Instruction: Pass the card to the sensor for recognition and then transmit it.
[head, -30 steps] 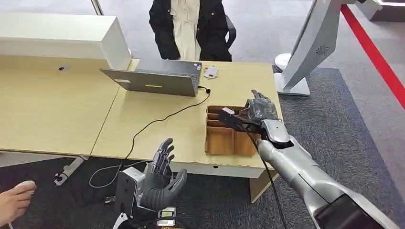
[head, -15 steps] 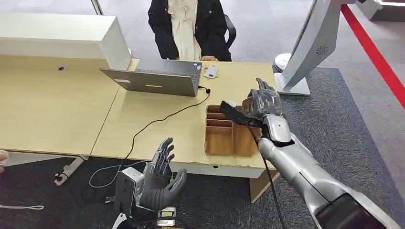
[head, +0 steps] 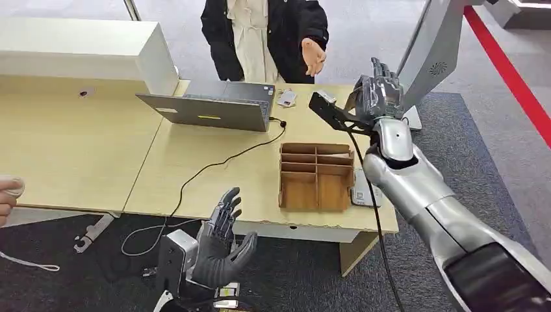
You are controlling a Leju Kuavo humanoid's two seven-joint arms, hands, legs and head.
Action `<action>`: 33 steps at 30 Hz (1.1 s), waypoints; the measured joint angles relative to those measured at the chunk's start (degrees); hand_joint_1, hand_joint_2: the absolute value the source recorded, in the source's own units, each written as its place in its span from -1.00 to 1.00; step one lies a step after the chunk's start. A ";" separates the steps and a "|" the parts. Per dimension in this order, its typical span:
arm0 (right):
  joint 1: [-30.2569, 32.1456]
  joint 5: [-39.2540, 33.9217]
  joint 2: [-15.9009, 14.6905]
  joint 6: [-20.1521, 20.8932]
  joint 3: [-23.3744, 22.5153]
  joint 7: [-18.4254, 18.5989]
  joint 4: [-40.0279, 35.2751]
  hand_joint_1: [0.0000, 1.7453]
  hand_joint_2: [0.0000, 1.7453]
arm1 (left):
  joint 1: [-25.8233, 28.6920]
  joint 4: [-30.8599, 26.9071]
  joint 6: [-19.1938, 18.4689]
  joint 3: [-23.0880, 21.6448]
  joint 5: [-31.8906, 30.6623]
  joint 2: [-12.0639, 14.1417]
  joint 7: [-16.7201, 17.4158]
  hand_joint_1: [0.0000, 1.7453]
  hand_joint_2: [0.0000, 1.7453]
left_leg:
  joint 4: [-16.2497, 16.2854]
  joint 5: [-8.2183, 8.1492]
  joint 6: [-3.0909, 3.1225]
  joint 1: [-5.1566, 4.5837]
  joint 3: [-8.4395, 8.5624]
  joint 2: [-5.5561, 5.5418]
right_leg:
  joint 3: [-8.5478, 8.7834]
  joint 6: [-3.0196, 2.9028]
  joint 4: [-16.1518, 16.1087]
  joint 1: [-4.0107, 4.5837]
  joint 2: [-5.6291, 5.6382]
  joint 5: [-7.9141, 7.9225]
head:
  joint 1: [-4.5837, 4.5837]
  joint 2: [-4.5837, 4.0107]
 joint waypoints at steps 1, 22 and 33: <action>-0.15 0.00 -0.13 0.50 -0.02 0.06 0.00 1.00 1.00 | -0.01 0.02 -0.33 0.00 0.02 -0.02 -0.11 -1.00 1.00 | 0.00 0.00 0.00 0.00 0.00 0.00 | 0.00 0.00 0.00 0.00 0.00 0.00 | 0.02 0.00; -9.28 -4.02 3.30 2.76 0.02 -0.81 5.97 1.00 1.00 | -0.77 1.73 -5.99 0.02 -0.09 -1.49 -1.14 -1.00 1.00 | 0.00 0.00 0.00 0.01 -0.02 0.00 | 0.01 0.00 0.01 0.00 0.00 0.00 | 0.02 -0.02; -12.43 -6.40 10.14 1.99 0.39 -2.34 13.00 1.00 1.00 | -1.08 3.82 -6.01 0.04 0.76 -2.62 -3.61 -1.00 1.00 | 0.00 0.01 0.00 0.01 -0.01 0.00 | 0.01 0.00 0.01 0.01 -0.01 0.00 | 0.02 -0.02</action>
